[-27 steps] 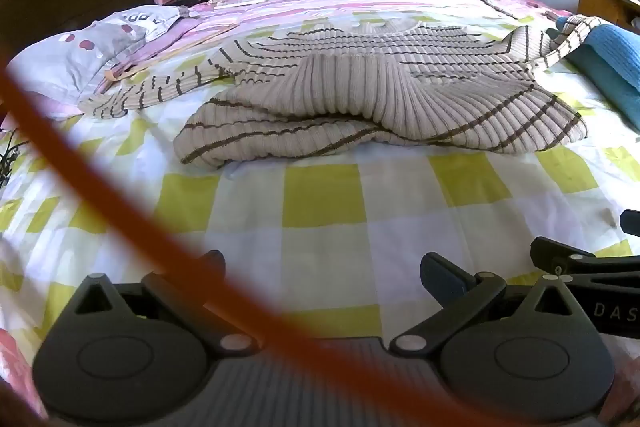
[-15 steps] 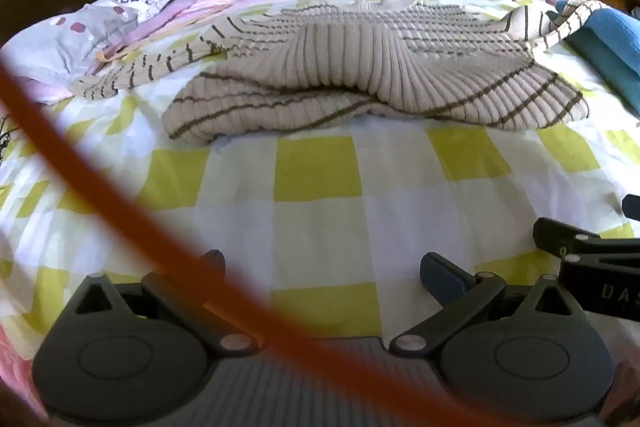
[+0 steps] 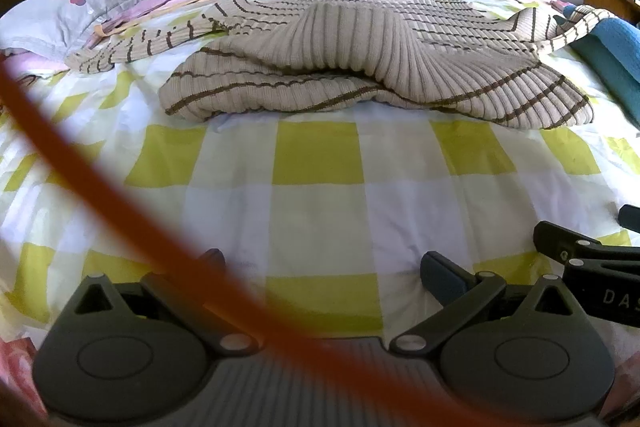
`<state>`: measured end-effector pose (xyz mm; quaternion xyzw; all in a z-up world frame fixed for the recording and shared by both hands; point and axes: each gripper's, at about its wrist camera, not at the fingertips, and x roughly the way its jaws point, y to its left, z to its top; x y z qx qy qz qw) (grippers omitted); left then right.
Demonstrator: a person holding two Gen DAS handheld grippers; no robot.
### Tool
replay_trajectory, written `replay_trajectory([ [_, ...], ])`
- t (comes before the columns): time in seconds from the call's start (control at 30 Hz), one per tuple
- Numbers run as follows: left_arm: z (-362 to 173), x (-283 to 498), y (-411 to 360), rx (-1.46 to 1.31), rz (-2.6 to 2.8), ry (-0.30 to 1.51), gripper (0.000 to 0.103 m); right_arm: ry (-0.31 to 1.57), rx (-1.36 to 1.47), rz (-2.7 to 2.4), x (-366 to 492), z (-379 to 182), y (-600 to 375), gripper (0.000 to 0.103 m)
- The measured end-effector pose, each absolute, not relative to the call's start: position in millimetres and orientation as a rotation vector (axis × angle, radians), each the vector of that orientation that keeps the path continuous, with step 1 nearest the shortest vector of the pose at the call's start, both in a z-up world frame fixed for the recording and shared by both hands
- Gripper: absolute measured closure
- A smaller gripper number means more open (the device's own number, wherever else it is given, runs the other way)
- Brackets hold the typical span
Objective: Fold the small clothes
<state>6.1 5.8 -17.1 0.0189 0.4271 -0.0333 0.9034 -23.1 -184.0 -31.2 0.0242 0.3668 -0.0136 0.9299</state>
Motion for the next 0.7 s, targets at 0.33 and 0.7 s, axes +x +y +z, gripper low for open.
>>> replay_trajectory([
  [0.33,-17.8,5.3,6.7,0.038,-0.069,0.874,0.0,0.752,0.055,-0.018,-23.5,-30.6,-183.4,0.0],
  [0.7,-10.6,2.2,0.8,0.113,-0.068,0.836,0.0,0.743,0.062,-0.014,-24.1,-28.5,-185.6,0.001],
])
